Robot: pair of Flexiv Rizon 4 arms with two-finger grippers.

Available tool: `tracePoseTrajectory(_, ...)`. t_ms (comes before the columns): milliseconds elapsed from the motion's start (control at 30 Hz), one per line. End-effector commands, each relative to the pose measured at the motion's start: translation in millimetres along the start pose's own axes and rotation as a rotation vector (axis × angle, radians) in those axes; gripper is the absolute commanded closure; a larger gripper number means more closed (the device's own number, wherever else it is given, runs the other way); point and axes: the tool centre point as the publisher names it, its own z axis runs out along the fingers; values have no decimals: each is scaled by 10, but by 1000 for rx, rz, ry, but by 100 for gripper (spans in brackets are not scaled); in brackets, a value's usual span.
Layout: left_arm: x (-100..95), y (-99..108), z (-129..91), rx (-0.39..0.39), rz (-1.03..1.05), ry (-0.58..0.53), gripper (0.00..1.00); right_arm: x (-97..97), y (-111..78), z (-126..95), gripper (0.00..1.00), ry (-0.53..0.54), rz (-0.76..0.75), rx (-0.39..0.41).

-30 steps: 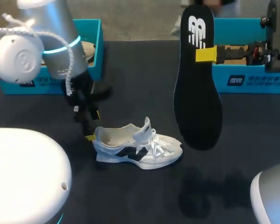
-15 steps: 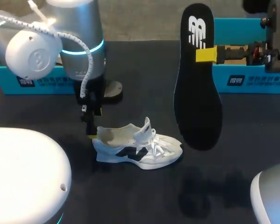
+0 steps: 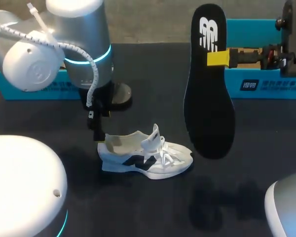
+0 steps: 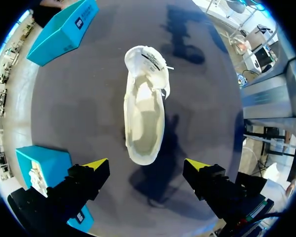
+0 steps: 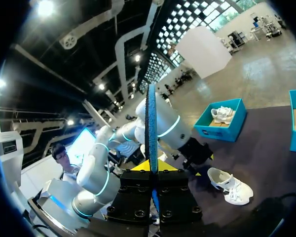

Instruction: Take the shoe out of the shoebox, open the shoe tongue, remove and reinsert the insole, then place the shoe into the shoebox

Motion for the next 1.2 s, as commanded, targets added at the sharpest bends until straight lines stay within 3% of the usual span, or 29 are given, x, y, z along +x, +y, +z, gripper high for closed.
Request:
tracePoseTrajectory(33,16,33,-5,3,-3,-6,0,40,-1,57,100,-6,2,-4)
tracePoseTrajectory(1100,16,33,-5,3,-3,-6,0,40,-1,57,100,-6,2,-4)
tracePoseTrajectory(1200,-50,-38,28,31,3,-17,0,40,-1,57,100,-6,2,-4)
